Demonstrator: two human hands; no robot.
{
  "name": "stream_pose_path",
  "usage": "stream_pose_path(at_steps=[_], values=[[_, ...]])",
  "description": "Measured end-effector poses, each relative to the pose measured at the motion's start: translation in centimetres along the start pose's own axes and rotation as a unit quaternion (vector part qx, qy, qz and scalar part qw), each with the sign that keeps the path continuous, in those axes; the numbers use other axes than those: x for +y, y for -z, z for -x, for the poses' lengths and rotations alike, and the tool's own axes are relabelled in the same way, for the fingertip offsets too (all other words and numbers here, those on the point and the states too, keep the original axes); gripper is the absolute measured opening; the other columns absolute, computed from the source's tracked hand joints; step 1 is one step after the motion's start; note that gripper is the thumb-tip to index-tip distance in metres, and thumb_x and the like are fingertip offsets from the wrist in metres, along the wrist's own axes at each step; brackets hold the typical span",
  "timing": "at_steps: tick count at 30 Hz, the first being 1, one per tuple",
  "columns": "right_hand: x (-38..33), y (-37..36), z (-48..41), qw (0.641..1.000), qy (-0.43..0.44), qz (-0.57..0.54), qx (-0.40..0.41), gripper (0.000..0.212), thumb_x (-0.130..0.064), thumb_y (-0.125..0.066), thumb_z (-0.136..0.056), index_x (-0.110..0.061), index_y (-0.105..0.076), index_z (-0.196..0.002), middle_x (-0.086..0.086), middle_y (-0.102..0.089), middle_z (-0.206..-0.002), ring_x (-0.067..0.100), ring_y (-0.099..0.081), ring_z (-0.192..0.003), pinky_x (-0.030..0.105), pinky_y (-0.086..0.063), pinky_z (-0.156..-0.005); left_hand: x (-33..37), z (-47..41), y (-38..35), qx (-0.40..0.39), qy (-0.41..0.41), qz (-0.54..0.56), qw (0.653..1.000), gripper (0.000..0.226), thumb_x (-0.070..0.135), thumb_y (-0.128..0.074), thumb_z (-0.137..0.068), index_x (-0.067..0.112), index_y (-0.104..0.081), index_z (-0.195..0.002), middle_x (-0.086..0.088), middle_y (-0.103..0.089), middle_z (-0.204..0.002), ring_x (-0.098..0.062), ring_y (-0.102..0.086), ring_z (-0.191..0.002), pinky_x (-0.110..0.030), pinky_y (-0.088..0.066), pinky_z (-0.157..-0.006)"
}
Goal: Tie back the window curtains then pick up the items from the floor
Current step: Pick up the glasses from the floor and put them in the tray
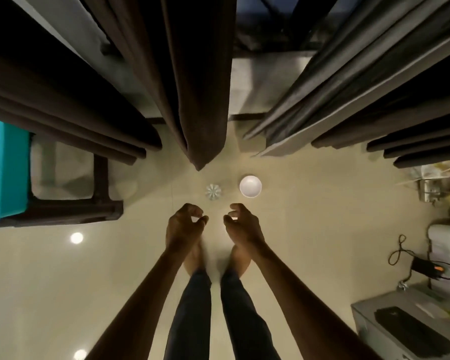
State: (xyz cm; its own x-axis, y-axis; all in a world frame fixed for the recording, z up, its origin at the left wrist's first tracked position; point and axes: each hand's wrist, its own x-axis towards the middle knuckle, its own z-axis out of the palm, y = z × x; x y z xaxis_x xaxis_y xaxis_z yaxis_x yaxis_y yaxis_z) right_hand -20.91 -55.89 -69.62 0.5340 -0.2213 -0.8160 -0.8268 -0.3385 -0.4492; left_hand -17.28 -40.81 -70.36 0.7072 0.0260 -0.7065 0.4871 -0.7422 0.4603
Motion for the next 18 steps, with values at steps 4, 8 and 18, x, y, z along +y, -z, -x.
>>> stream_pose_path(at_steps=[4,8,18], values=[[2.4,-1.5,-5.6,1.000,-0.007,0.004,-0.017,0.044,-0.025,-0.057,-0.100,-0.016,-0.049,-0.142,0.005,-0.061,-0.142,0.023,-0.061,-0.126,0.034,-0.049,-0.105,-2.1,-5.2,-3.2,-0.057,0.030,-0.002,0.998,0.031,0.037,-0.064,-0.095,0.021,-0.060,-0.120,0.005,-0.067,-0.114,-0.017,-0.072,-0.085,-0.035,-0.058,-0.086],[4.8,-3.4,-11.4,0.999,-0.012,0.010,-0.028,0.044,-0.027,-0.055,-0.101,-0.015,-0.049,-0.143,0.004,-0.060,-0.144,0.022,-0.058,-0.130,0.030,-0.044,-0.105,-4.0,-10.8,-6.0,-0.088,0.042,-0.046,0.994,0.031,0.039,-0.056,-0.096,0.025,-0.059,-0.123,0.002,-0.069,-0.121,-0.020,-0.069,-0.102,-0.040,-0.055,-0.095],[9.6,-8.6,-23.3,0.999,-0.026,-0.001,-0.043,0.051,-0.023,-0.049,-0.102,-0.014,-0.039,-0.151,0.010,-0.054,-0.148,0.029,-0.051,-0.135,0.032,-0.042,-0.102,-8.3,-22.3,-13.9,-0.128,0.066,-0.086,0.986,0.049,0.039,-0.049,-0.101,0.018,-0.046,-0.145,-0.007,-0.055,-0.143,-0.030,-0.052,-0.129,-0.035,-0.041,-0.104]])
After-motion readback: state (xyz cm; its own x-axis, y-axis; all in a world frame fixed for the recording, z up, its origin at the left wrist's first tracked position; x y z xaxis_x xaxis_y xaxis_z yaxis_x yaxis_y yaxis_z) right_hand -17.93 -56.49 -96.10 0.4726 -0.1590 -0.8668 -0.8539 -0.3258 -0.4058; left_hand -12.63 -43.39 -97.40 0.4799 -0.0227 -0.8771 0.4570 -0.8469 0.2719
